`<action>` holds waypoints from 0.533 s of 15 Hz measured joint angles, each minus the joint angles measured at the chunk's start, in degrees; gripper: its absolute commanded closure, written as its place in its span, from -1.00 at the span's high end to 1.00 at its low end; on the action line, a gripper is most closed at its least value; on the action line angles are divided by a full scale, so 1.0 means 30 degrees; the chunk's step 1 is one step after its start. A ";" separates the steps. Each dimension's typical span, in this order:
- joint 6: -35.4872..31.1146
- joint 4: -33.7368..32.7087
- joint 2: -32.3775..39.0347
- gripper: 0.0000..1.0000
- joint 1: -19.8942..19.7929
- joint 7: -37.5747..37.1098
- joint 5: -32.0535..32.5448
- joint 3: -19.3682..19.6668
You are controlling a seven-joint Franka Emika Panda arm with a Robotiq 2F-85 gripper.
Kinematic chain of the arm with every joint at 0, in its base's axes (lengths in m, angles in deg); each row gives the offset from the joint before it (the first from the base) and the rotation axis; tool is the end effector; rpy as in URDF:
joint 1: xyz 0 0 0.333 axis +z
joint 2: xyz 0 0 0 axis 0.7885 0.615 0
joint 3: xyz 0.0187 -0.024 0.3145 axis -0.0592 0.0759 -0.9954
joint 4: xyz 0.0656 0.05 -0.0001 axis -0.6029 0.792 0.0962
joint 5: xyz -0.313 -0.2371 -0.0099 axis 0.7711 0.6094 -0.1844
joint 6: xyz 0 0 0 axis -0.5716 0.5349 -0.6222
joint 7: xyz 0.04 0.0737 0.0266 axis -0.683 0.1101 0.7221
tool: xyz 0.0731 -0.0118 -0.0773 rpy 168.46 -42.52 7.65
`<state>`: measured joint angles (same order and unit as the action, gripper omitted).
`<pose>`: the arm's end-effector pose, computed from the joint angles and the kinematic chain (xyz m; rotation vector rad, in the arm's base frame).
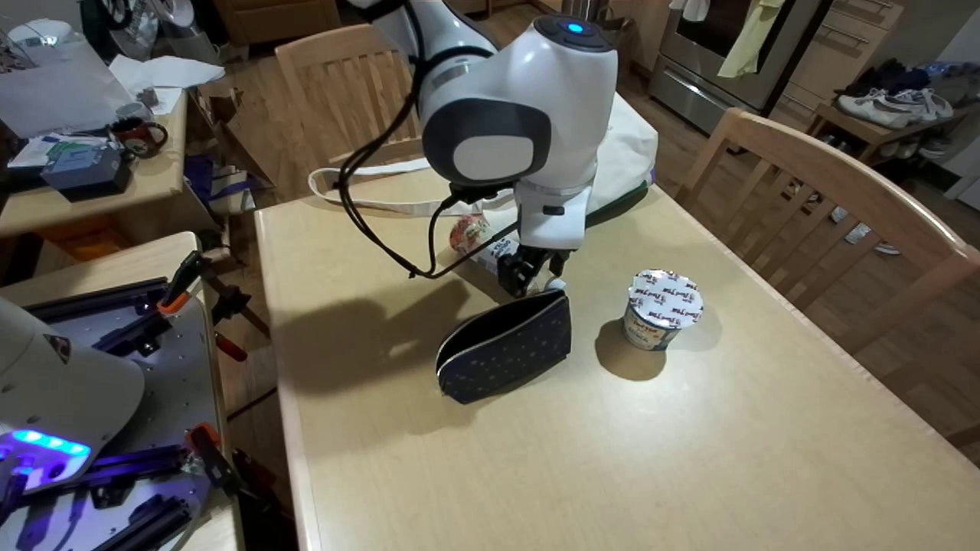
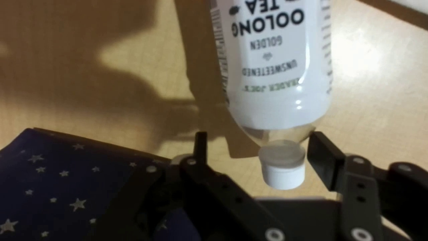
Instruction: Set the bottle upright on the table
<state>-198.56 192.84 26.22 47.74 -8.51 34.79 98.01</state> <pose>0.5959 -0.1373 0.1863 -2.3851 2.0101 0.0058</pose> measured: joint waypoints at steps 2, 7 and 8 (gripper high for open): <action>0.0000 0.0000 0.0020 -0.33 0.0000 0.0113 0.0000 0.0000; 0.0000 0.0001 0.0058 -0.79 0.0000 0.0251 0.0000 0.0001; 0.0000 -0.0004 0.0058 -0.79 0.0023 0.0267 0.0011 0.0038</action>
<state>-198.56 192.83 26.39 47.80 -7.71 34.82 98.12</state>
